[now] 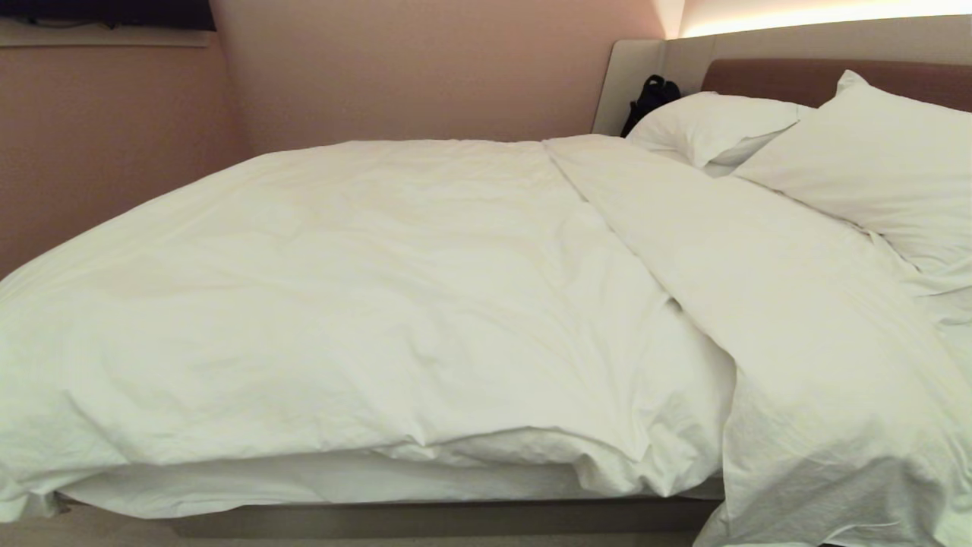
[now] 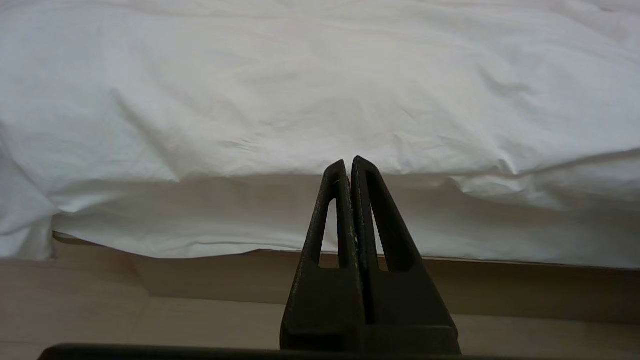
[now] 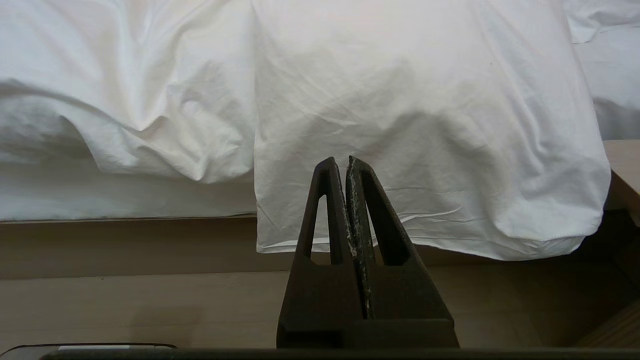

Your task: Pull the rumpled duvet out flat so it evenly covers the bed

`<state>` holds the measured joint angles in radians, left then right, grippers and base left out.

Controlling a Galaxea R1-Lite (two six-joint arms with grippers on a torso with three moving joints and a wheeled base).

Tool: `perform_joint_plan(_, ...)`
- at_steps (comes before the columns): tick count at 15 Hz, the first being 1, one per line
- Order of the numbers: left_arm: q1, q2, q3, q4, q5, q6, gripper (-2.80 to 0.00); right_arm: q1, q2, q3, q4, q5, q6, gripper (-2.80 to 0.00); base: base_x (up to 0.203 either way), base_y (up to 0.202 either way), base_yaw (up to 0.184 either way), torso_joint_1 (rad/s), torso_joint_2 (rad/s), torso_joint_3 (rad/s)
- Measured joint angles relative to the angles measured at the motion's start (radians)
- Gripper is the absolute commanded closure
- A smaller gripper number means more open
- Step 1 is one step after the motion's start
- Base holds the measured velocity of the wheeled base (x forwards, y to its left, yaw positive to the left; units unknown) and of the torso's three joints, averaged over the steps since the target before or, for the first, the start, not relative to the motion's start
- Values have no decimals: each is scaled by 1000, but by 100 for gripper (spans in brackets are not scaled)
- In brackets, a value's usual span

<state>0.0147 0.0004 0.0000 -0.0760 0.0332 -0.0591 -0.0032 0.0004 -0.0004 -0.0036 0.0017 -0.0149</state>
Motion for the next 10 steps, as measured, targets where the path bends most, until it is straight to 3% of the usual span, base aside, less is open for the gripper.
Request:
perform_joint_plan(2,1,0,0,-1,-1,1,0,1,0,0,2,-1,0,0,3,113,-4,3,4,3)
perform_joint_plan(10,0,0,0,0,0,2,0,0,0,0,1,0,0,0,0,196,0,3,2,6)
